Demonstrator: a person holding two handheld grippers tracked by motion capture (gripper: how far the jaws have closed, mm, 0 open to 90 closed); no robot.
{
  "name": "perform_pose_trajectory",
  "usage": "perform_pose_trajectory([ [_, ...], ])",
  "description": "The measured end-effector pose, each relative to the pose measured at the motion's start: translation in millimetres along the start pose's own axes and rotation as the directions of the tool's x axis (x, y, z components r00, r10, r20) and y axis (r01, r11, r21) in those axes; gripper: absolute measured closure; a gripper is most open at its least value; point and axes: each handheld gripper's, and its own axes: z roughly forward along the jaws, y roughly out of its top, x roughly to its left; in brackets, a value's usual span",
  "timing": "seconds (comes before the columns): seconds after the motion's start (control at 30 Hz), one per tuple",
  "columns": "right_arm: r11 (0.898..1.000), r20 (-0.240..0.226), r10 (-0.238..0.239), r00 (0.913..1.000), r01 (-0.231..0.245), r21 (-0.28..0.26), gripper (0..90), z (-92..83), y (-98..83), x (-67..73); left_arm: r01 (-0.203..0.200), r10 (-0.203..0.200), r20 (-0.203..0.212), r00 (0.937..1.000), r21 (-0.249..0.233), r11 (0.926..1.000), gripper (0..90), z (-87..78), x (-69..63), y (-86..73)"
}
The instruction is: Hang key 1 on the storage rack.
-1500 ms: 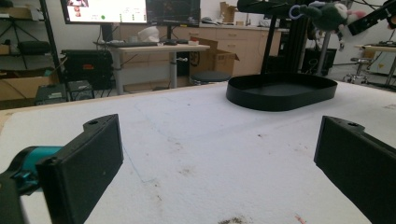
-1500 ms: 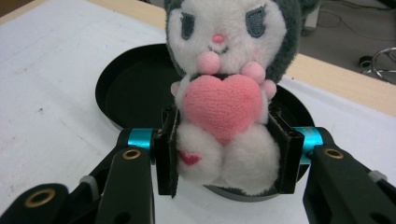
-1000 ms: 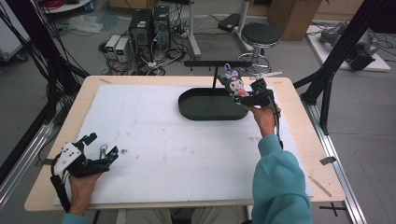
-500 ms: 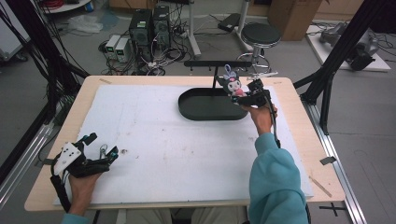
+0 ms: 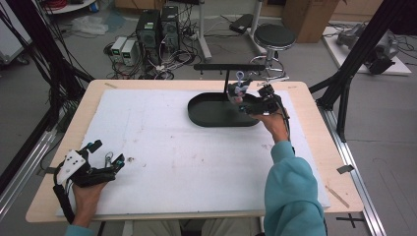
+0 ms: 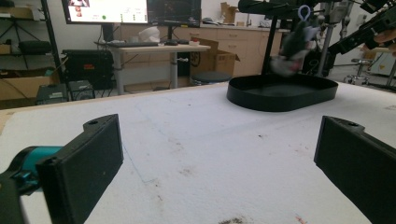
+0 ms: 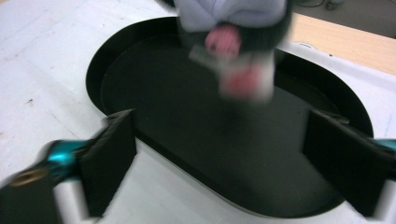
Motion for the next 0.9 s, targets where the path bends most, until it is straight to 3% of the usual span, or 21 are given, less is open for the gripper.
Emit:
perform_pose_trajectory([
  [0.03,1.0,-0.016,0.003,0.9999,-0.003,-0.011,1.2,-2.4,0.4,0.7,0.0,0.0,0.0,1.0,0.0,1.0,1.7,0.0,-0.1,0.0],
  [0.27,0.999,-0.041,0.002,0.9992,-0.004,-0.05,1.1,-18.4,0.2,7.1,-0.009,0.009,0.0,1.0,-0.002,1.0,1.7,-0.2,-0.8,-0.1],
  [0.37,0.996,-0.069,-0.008,0.9976,0.002,-0.092,1.1,-35.7,-4.8,11.0,-0.01,0.01,-0.001,0.9999,-0.005,0.9999,1.7,-0.4,-0.9,-0.2],
  [0.57,0.986,-0.067,-0.028,0.9973,0.017,-0.166,1.1,-61.3,-14.8,14.8,-0.003,0.003,0.001,1.0,0.003,1.0,1.7,0.2,-0.1,0.2],
  [0.8,0.946,-0.096,-0.088,0.9915,0.053,-0.32,1.1,-92.4,-39.6,26.3,-0.007,0.007,-0.001,1.0,0.002,1.0,1.7,0.2,-0.7,0.1],
  [0.83,0.937,-0.097,-0.102,0.9901,0.063,-0.343,1.1,-96.6,-44.5,29.5,-0.007,0.007,-0.001,1.0,0.002,1.0,1.7,0.2,-0.6,0.1],
  [0.87,0.918,-0.1,-0.131,0.9863,0.083,-0.387,1.1,-102.2,-53.6,34.5,-0.005,0.005,-0.001,1.0,0.002,1.0,1.7,0.2,-0.4,0.1],
  [0.9,0.918,-0.1,-0.131,0.9863,0.083,-0.387,1.1,-102.2,-53.6,34.5,-0.004,0.004,-0.001,1.0,0.003,1.0,1.7,0.3,-0.2,0.1],
])
